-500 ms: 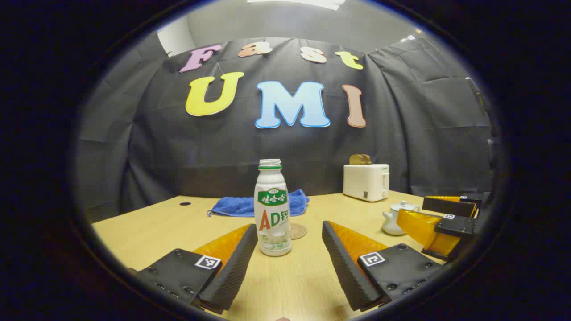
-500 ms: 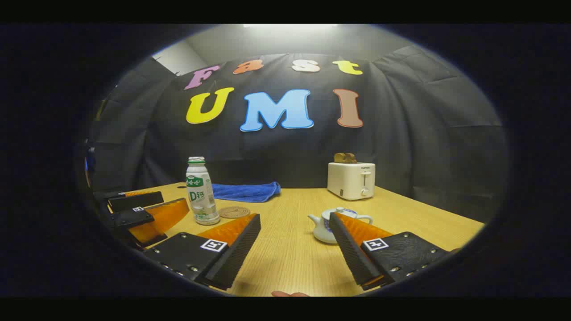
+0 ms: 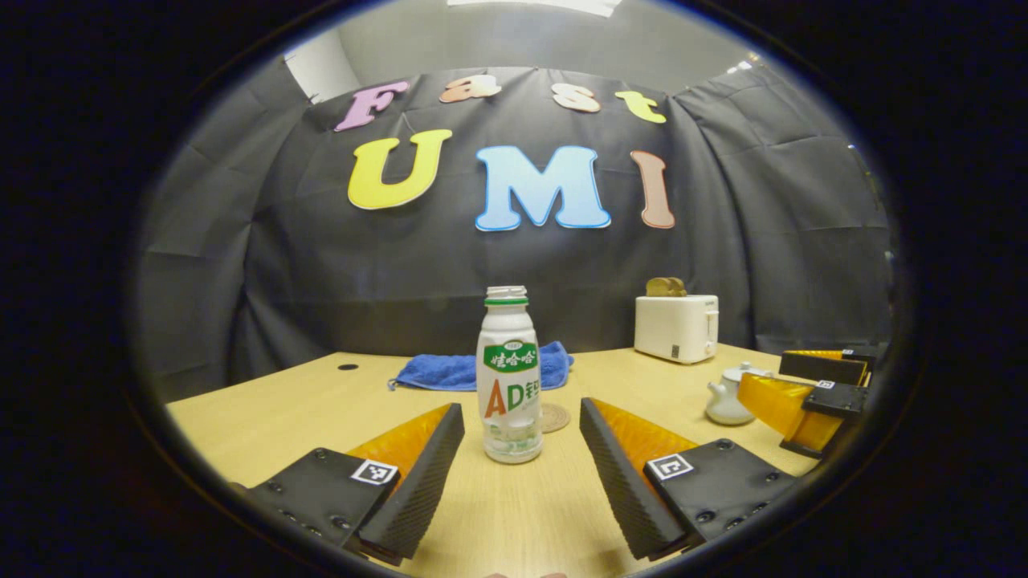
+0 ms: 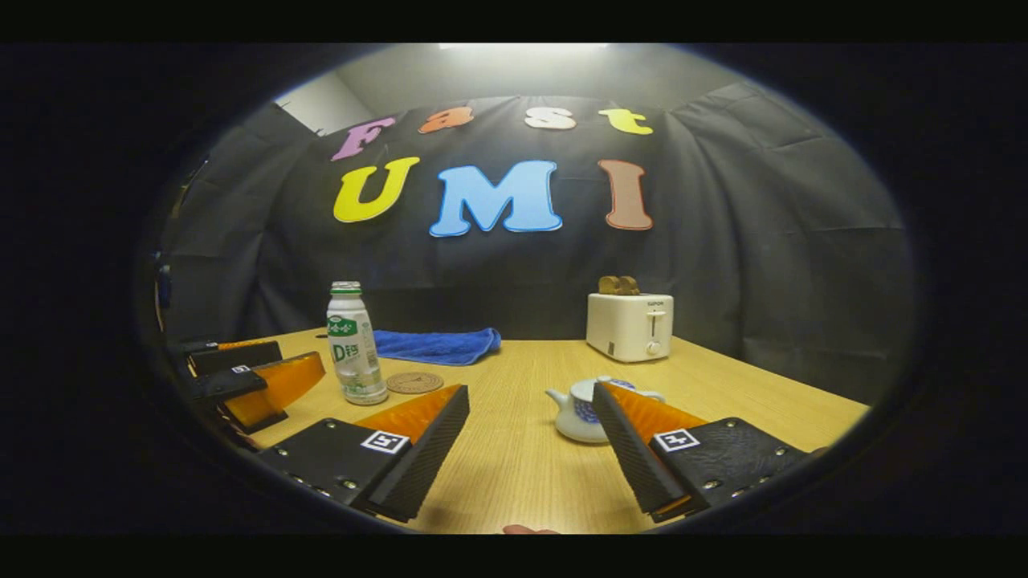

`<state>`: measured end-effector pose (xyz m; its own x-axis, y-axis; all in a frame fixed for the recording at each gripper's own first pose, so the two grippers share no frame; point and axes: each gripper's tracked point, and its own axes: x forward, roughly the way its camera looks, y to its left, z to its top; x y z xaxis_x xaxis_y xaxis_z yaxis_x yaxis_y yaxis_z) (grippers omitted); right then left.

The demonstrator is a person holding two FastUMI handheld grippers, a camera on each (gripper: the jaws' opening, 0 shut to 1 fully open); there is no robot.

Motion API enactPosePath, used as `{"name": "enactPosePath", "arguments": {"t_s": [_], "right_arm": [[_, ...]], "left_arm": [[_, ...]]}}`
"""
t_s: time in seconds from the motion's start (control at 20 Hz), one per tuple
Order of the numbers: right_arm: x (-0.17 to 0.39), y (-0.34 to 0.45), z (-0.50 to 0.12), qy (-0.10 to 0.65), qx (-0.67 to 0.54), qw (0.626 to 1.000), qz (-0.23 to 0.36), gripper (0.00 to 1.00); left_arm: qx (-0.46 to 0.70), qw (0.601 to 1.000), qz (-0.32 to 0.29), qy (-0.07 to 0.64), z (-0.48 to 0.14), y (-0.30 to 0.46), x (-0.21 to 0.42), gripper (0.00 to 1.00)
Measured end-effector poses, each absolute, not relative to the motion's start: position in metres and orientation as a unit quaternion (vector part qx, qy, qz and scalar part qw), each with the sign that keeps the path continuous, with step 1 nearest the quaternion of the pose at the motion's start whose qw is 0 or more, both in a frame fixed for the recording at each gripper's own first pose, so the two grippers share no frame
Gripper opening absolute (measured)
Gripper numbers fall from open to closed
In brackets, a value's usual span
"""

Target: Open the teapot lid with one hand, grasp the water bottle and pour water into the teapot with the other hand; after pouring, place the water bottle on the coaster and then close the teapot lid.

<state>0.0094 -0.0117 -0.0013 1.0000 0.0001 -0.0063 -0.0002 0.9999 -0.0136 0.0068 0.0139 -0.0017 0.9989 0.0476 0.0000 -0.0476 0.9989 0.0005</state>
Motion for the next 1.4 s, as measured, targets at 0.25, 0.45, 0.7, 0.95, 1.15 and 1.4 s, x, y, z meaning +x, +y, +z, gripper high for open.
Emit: {"name": "enactPosePath", "arguments": {"t_s": [0.25,0.45,0.7,0.95,1.15,1.4], "right_arm": [[0.025,-0.03,0.007,-0.004,-0.021,1.0,-0.019,0.95],[0.048,-0.051,0.014,-0.001,-0.013,0.999,-0.041,0.95],[0.073,-0.067,0.006,0.021,-0.005,0.998,-0.052,0.95],[0.085,-0.069,-0.003,0.038,0.005,0.998,-0.049,0.86],[0.088,-0.075,-0.012,0.054,-0.003,0.997,-0.059,0.36],[0.093,-0.077,-0.012,0.054,-0.007,0.996,-0.067,0.0]], "left_arm": [[0.011,1.0,0.006,-0.008,0.008,0.005,0.015,1.0],[0.027,0.999,-0.002,-0.021,0.021,0.003,0.025,0.92],[0.027,0.999,0.005,-0.026,0.026,0.015,0.033,0.97],[0.025,0.999,0.013,-0.016,0.021,0.026,0.042,1.0],[0.028,0.999,0.014,-0.017,0.021,0.029,0.045,1.0],[0.024,0.999,0.018,-0.018,0.019,0.035,0.047,1.0]]}}
